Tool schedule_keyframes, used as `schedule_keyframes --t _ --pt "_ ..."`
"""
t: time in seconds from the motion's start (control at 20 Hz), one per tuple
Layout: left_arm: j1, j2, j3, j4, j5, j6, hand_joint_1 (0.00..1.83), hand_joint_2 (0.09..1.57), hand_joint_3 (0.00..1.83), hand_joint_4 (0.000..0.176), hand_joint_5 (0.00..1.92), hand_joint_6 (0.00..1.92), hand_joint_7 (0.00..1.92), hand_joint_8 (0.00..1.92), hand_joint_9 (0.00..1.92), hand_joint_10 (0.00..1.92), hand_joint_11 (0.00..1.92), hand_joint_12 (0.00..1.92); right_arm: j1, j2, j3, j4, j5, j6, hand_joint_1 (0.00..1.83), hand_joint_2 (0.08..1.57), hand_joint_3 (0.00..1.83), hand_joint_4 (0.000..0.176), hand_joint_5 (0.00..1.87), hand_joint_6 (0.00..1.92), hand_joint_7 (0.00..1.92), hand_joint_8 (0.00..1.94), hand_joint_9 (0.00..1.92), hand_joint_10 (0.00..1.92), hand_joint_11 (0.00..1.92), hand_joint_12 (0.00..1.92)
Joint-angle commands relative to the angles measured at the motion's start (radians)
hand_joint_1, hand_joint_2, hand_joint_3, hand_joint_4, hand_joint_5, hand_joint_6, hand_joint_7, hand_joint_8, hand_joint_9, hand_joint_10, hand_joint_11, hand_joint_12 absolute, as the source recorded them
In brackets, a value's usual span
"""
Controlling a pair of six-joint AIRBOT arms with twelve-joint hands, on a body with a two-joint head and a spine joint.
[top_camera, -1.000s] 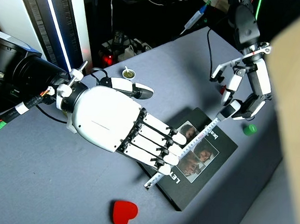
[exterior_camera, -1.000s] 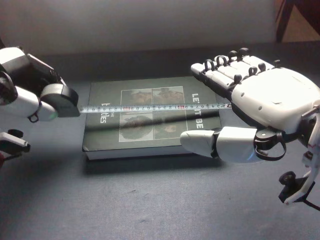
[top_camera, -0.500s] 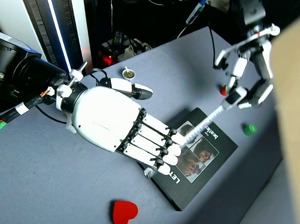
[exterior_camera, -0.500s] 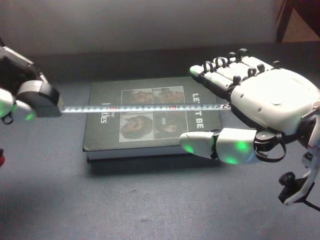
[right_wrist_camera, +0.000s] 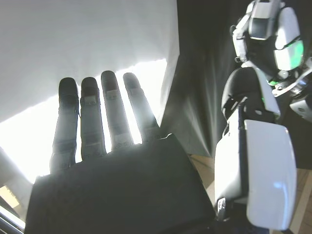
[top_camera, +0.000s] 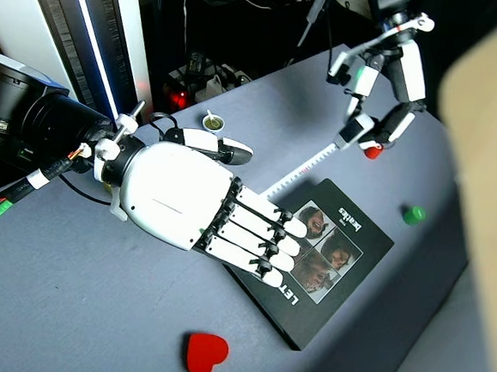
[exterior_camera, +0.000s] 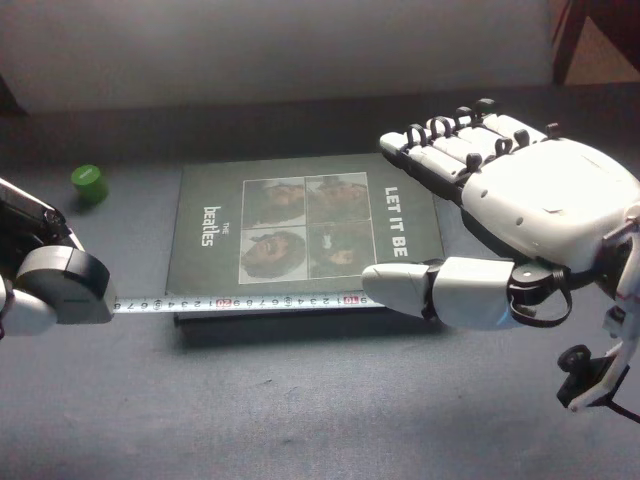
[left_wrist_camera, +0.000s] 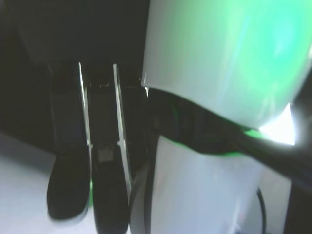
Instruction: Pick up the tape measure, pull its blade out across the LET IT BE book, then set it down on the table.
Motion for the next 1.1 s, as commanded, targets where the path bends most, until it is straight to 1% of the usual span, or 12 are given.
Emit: schedule_keyframes --t 0.0,0.1,0.35,0.45,0.65,0.8,1.0,1.05 --pt "-0.003 0.010 -0.004 0.011 -0.085 -0.018 1.50 1.04 0.00 0.000 0.96 0.83 1.29 0.26 1.09 0.84 0.93 1.38 0.006 0.002 -0.005 -0.062 -0.085 0.007 0.00 1.03 0.01 0.000 0.06 0.01 0.09 0.00 0.06 0.01 0.00 0.39" --pt "0.021 0.010 -0.016 0.011 -0.094 -0.037 1.50 1.04 0.00 0.000 0.96 0.83 1.29 0.26 1.09 0.84 0.95 1.37 0.005 0.002 -0.005 -0.066 -0.087 0.008 0.00 1.03 0.01 0.000 0.06 0.01 0.09 0.00 0.06 0.01 0.00 0.39" --pt "0.094 -0.036 -0.011 0.012 -0.115 -0.090 1.50 1.05 0.00 0.000 0.96 0.84 1.29 0.27 1.09 0.84 0.93 1.38 0.004 0.001 -0.005 -0.070 -0.087 0.010 0.00 1.03 0.01 0.000 0.06 0.00 0.09 0.00 0.06 0.00 0.00 0.39" --pt "0.123 -0.065 0.000 0.046 -0.134 -0.139 1.50 1.05 0.00 0.000 0.96 0.84 1.29 0.27 1.09 0.84 0.93 1.38 0.003 0.001 -0.005 -0.071 -0.087 0.011 0.00 1.04 0.01 0.000 0.07 0.01 0.09 0.00 0.06 0.00 0.00 0.39" --pt "0.172 -0.105 0.021 0.083 -0.162 -0.205 1.50 1.05 0.00 0.000 0.96 0.83 1.28 0.28 1.08 0.85 0.93 1.38 0.001 0.001 -0.005 -0.078 -0.090 0.015 0.00 1.04 0.01 0.000 0.07 0.01 0.09 0.00 0.06 0.00 0.00 0.39" --pt "0.197 -0.131 0.032 0.108 -0.180 -0.243 1.50 1.05 0.00 0.000 0.94 0.83 1.31 0.27 1.06 0.88 0.92 1.40 -0.002 0.001 -0.005 -0.081 -0.091 0.018 0.00 1.04 0.01 0.000 0.07 0.01 0.10 0.00 0.07 0.00 0.00 0.39" --pt "0.211 -0.149 0.032 0.109 -0.196 -0.258 1.50 1.05 0.00 0.000 0.95 0.83 1.29 0.28 1.08 0.86 0.93 1.39 -0.004 -0.001 -0.005 -0.089 -0.093 0.020 0.00 1.05 0.01 0.000 0.07 0.01 0.10 0.00 0.07 0.00 0.00 0.39" --pt "0.215 -0.159 0.032 0.110 -0.204 -0.265 1.50 1.05 0.00 0.000 0.95 0.83 1.30 0.28 1.06 0.88 0.90 1.41 -0.005 -0.001 -0.005 -0.091 -0.094 0.020 0.00 1.05 0.01 0.000 0.08 0.01 0.11 0.00 0.07 0.01 0.00 0.41"
